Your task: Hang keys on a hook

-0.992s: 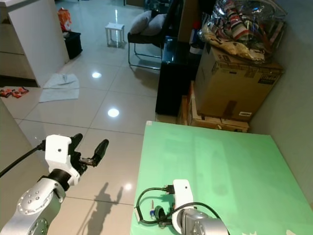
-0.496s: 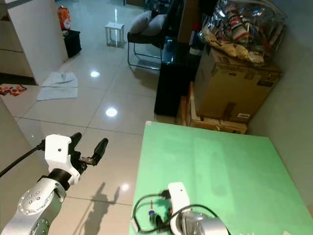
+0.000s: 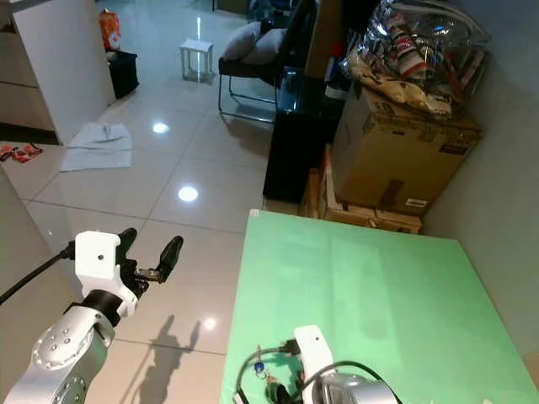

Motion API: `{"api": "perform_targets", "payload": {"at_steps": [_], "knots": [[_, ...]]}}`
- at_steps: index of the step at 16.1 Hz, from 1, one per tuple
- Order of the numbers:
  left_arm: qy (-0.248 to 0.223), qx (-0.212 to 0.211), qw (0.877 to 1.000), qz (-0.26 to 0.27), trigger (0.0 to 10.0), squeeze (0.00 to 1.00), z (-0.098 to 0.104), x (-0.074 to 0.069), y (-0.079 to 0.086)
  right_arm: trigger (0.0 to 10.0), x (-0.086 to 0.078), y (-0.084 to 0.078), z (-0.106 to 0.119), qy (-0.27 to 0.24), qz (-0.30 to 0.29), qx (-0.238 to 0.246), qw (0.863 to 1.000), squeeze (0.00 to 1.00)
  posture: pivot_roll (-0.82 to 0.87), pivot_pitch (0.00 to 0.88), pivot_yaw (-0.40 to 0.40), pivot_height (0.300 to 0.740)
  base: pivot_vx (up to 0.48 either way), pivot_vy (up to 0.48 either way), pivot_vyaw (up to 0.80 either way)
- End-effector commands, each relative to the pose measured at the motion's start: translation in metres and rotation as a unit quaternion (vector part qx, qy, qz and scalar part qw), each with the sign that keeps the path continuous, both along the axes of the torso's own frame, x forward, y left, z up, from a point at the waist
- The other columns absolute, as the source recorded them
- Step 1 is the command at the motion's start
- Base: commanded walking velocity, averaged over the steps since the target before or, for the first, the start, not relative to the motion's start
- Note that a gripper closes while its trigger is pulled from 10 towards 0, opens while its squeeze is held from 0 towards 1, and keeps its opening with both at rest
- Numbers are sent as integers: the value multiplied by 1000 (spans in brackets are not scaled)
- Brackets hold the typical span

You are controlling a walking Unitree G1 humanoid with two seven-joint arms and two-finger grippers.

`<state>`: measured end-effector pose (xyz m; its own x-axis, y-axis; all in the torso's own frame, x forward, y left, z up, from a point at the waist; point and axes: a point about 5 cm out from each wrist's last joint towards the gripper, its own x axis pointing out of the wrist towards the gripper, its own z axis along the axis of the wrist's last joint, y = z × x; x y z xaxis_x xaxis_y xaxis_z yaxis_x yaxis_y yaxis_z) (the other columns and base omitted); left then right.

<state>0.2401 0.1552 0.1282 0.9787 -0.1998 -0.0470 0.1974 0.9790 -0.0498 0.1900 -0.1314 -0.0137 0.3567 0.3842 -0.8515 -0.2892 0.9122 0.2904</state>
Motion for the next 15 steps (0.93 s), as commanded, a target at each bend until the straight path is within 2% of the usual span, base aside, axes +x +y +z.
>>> {"api": "perform_targets", "payload": {"at_steps": [1,4,6,8,15], "knots": [[2,0,1000,0,10000,0,-2,1,-2,10000,1,-6,-2,-4,0,-12,1000,1000,-1,32,-126,740,0,0,0],[1,1,1000,1,10000,0,-2,2,-1,10000,10,-6,-4,-24,-2,-17,1000,1000,2,31,-123,740,0,0,0],[-2,3,1000,1,10000,0,-1,2,-1,10000,22,-7,-2,-63,-2,-30,998,1000,8,32,-122,740,0,0,0],[-2,4,1000,1,10000,0,-1,2,0,10000,27,-4,1,-75,-5,-19,997,1000,10,32,-123,740,0,0,0],[-1,7,1000,6,10000,0,-1,1,2,10000,26,18,-1,-38,-8,66,997,1000,28,36,-128,740,0,0,0]]}}
